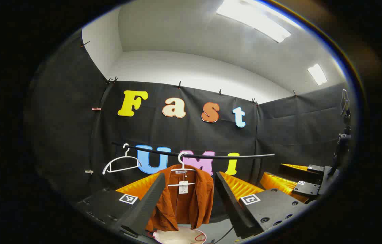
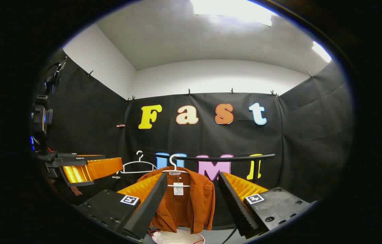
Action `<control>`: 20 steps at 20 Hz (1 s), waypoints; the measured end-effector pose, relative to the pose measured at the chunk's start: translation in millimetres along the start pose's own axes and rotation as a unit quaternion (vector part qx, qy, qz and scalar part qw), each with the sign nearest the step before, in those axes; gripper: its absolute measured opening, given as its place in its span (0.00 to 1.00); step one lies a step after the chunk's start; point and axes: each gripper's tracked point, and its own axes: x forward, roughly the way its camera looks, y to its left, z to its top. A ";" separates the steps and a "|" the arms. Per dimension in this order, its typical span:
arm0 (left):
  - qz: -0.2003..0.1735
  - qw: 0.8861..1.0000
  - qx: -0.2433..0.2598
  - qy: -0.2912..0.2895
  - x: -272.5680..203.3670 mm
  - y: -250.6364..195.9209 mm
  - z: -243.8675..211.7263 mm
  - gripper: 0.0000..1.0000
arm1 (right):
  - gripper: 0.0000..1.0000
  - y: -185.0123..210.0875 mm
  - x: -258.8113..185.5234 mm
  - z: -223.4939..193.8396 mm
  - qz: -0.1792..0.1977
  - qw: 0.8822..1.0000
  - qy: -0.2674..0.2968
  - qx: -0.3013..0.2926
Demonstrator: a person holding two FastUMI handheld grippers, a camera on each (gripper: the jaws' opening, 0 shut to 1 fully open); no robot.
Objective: Grasp the clothes on the hanger with both hands and then place them into the laundry hamper below.
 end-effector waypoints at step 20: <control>0.011 1.000 -0.006 -0.005 6.8 15.5 -2.5 0.94 | 0.98 5.5 17.6 -1.3 0.020 1.000 -0.002 0.012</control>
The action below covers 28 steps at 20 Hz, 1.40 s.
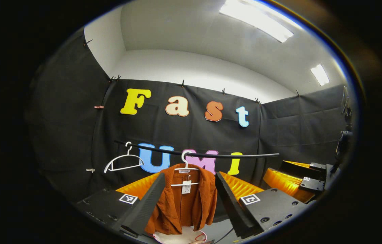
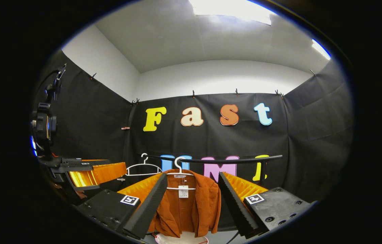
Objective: Grasp the clothes on the hanger with both hands and then place them into the laundry hamper below.
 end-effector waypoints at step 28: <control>-0.033 0.998 -0.024 0.040 34.5 41.1 -48.6 0.94 | 0.98 20.1 44.4 -50.2 -0.031 0.999 0.041 -0.006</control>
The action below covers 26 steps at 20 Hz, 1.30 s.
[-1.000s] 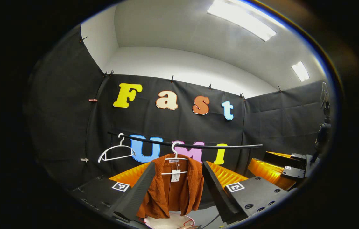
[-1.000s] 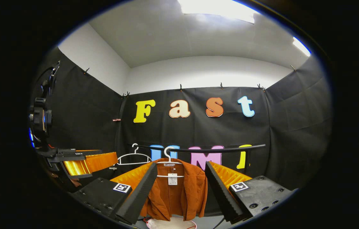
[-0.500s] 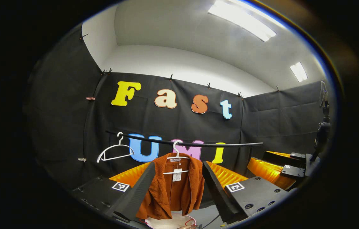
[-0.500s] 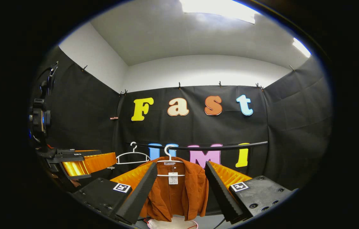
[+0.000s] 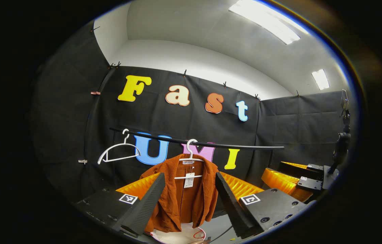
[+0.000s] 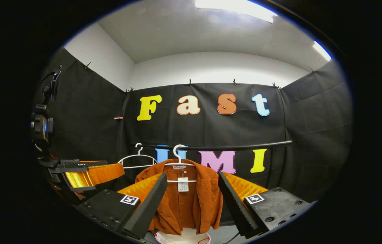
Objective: Grasp the clothes on the hanger with both hands and then place them into the laundry hamper below.
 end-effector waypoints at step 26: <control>0.162 0.982 -0.078 0.059 174.1 113.2 -160.7 0.94 | 0.98 -61.8 208.2 -205.1 0.084 0.991 0.097 0.025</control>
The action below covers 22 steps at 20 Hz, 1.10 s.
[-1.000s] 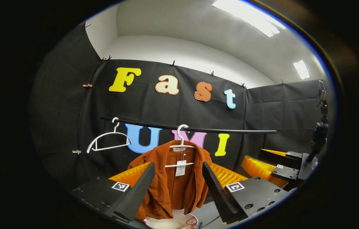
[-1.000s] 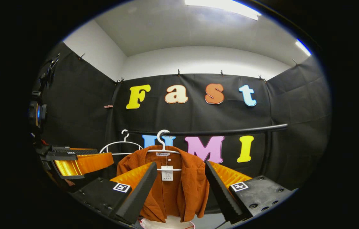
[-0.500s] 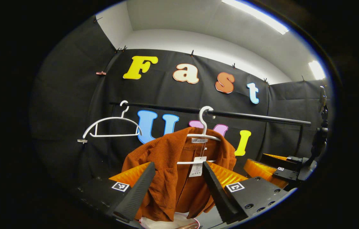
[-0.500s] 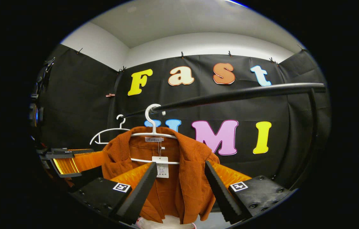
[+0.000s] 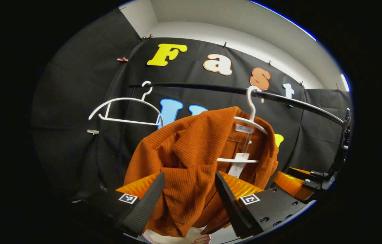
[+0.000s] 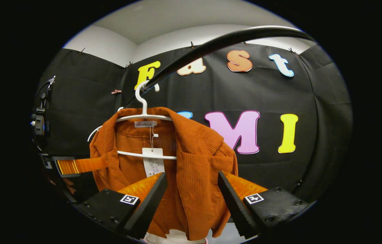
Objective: Grasp the clothes on the hanger with both hands and then place them into the laundry hamper below.
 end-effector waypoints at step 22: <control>-0.065 0.997 -0.025 0.044 39.5 -56.4 -31.8 0.94 | 0.99 -41.1 38.2 -46.0 0.040 0.996 0.049 0.067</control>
